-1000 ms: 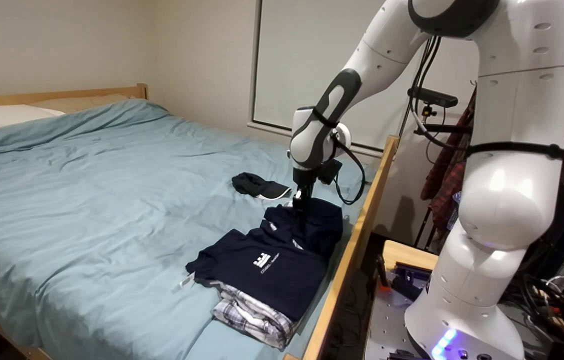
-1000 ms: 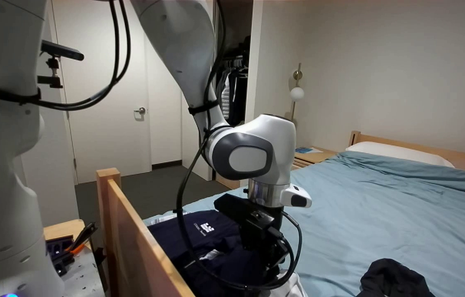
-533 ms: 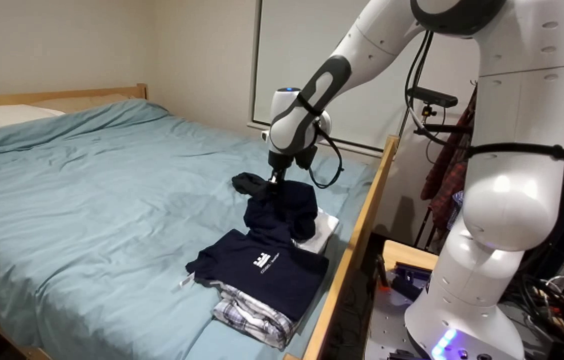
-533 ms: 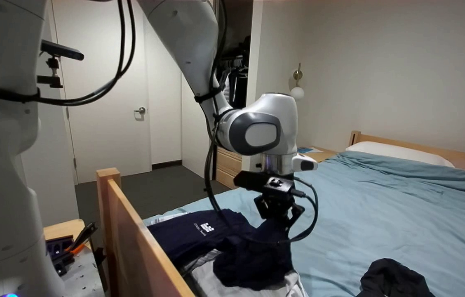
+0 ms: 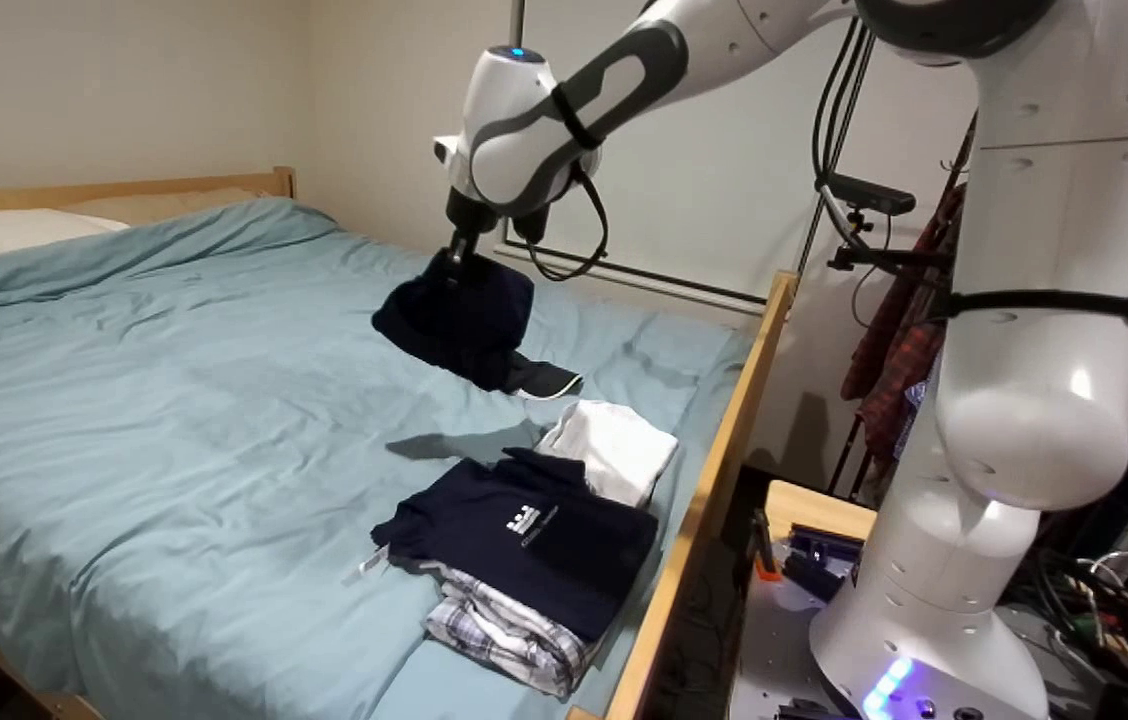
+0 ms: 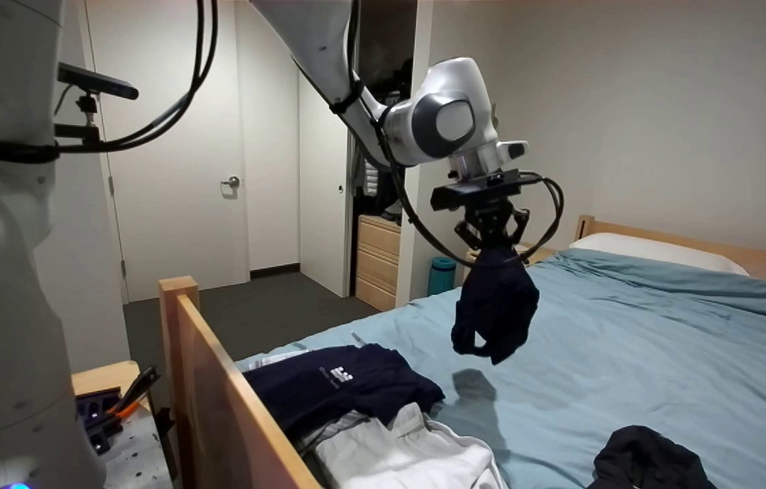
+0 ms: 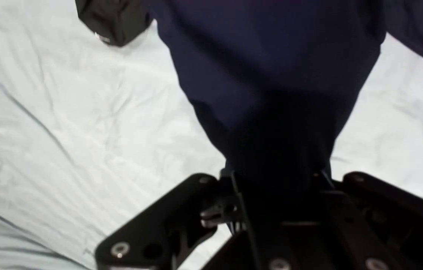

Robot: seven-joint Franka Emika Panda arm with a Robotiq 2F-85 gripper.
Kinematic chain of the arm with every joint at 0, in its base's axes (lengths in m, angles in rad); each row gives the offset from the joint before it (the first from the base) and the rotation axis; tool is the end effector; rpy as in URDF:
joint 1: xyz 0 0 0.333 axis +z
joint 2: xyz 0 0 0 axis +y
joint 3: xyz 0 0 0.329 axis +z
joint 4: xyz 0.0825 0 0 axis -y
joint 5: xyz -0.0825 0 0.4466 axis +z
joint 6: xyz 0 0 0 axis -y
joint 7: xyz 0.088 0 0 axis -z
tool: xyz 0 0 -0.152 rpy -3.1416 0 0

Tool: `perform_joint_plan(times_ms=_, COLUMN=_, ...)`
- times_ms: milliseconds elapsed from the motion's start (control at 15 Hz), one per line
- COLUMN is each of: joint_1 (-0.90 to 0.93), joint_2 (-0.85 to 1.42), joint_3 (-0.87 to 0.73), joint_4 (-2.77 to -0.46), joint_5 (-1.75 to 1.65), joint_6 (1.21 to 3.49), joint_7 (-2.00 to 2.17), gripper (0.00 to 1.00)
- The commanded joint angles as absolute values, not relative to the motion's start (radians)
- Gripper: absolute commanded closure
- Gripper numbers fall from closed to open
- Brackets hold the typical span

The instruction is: Move the blue t-shirt to the left side of the bed

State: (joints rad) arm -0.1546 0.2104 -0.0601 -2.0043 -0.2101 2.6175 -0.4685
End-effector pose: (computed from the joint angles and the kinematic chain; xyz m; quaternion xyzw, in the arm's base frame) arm 0.6808 -0.1475 0.3303 0.9558 0.2029 0.1619 0.1378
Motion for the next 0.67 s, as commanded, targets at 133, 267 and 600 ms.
perform_joint_plan(times_ms=133, joint_1=-0.110, joint_2=0.331, joint_3=0.068, joint_4=-1.771, joint_5=-0.096, joint_6=2.520, joint_7=-0.646, gripper=0.91)
perform_joint_plan(times_ms=267, joint_1=-0.113, joint_2=0.388, joint_3=0.128, joint_4=-1.701, joint_5=-0.002, joint_6=2.504, joint_7=-0.706, gripper=0.91)
perform_joint_plan(times_ms=600, joint_1=-0.166, joint_2=0.522, joint_3=0.171, joint_4=-1.568, joint_5=0.147, joint_6=2.289, joint_7=-0.777, gripper=0.91)
